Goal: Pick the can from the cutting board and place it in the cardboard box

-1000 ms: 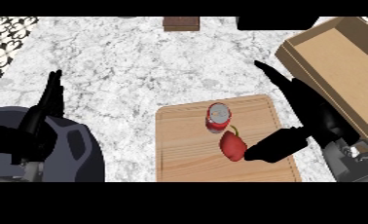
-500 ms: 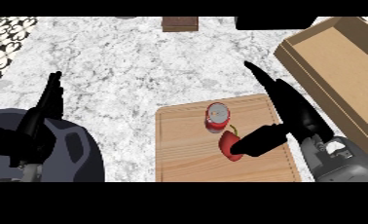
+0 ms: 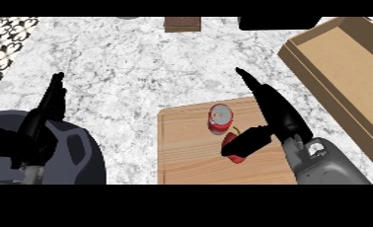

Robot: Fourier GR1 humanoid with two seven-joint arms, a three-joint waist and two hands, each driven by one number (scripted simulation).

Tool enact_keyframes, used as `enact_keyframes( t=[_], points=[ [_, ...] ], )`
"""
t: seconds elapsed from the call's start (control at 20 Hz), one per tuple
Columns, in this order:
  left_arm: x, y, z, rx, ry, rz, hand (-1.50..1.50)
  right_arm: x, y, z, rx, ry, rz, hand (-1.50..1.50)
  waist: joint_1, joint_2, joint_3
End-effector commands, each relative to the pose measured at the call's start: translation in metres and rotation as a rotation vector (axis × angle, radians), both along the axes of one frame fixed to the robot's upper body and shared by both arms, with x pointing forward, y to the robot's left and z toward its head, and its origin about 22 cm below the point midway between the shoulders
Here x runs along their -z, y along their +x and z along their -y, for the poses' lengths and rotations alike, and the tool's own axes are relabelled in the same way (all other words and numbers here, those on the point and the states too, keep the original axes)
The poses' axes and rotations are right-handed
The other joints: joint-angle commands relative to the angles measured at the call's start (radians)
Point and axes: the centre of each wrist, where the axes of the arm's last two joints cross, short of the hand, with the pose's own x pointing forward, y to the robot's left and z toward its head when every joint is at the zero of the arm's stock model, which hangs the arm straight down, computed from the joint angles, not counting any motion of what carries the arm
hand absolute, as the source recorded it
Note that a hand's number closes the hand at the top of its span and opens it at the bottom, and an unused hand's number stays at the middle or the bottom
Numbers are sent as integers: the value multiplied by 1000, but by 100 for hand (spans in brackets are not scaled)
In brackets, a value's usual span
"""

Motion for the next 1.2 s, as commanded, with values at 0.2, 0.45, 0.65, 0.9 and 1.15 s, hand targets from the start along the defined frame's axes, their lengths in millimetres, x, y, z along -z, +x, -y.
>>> enact_keyframes(
  t=[0.2, 0.45, 0.65, 0.9, 1.15],
  points=[
    [-12, 5, 24, 1, -111, 18, 0, 15, 4, 1, 39, -57, -4, -150, -9, 3, -36],
    [-10, 16, 26, 8, -118, 12, 0, 27, 5, -19, 22, -63, -16, -150, -13, 7, -36],
    [-12, 17, 23, 22, -111, 10, 0, 20, 21, -24, 12, -62, -22, -150, -5, 8, -36],
    [-10, 22, 14, 12, -99, 6, 0, 34, 11, -19, -10, -57, -35, -150, -17, 7, -37],
    [-11, 21, 19, 10, -103, 9, 0, 47, 13, -12, -9, -53, -59, -150, -19, 7, -36]
  ],
)
